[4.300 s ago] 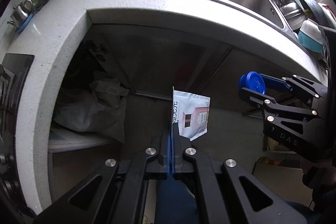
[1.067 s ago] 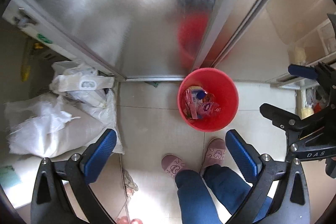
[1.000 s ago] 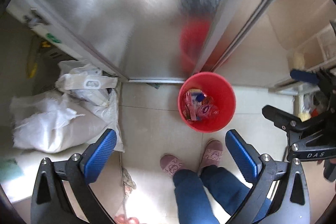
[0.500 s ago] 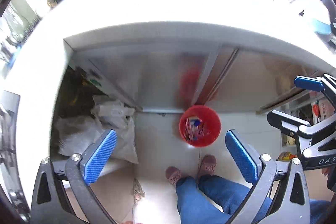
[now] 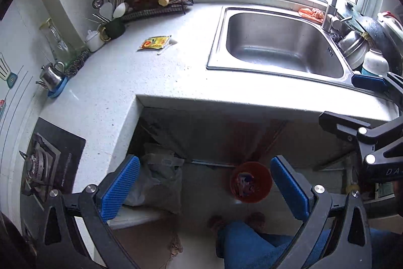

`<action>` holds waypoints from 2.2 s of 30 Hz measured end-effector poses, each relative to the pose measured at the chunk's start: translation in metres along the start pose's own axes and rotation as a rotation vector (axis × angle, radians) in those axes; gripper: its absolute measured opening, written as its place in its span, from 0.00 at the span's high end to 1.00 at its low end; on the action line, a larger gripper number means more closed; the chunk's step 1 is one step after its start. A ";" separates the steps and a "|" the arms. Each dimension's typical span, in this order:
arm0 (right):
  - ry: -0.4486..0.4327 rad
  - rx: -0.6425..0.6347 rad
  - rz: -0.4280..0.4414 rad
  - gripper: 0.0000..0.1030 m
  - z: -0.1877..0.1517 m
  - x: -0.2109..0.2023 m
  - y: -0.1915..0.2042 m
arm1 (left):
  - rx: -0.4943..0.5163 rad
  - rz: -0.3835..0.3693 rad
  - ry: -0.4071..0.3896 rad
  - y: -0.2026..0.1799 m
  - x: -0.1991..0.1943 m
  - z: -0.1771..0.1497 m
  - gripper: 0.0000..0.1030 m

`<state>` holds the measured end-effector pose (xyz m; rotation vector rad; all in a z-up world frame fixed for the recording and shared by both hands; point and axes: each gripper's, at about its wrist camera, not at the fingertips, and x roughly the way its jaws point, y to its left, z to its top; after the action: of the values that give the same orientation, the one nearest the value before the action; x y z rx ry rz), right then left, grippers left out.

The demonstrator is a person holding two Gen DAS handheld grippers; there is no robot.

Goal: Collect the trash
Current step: 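Raise both open tools back up toward the counter, then grasp the yellow Angel yeast packet with the right tool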

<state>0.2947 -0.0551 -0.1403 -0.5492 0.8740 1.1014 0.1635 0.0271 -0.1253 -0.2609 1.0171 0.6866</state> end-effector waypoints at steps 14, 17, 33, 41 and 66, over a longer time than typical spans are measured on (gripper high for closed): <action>-0.061 -0.058 0.029 0.01 0.104 0.021 0.018 | -0.038 0.019 -0.077 0.072 0.013 0.099 0.00; -0.067 -0.072 0.023 0.01 0.134 0.034 0.025 | -0.049 0.015 -0.076 0.098 0.029 0.126 0.00; -0.015 -0.118 0.052 0.01 0.248 0.133 0.069 | -0.058 0.034 -0.025 0.210 0.120 0.221 0.00; 0.062 -0.190 0.084 0.01 0.276 0.195 0.088 | -0.083 0.010 0.061 0.244 0.180 0.229 0.00; 0.368 -0.425 0.159 0.01 0.308 0.348 0.116 | -0.091 -0.233 0.341 0.274 0.320 0.246 0.00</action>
<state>0.3532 0.4074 -0.2517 -1.0745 1.0166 1.3670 0.2686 0.4891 -0.2397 -0.5814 1.2574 0.4849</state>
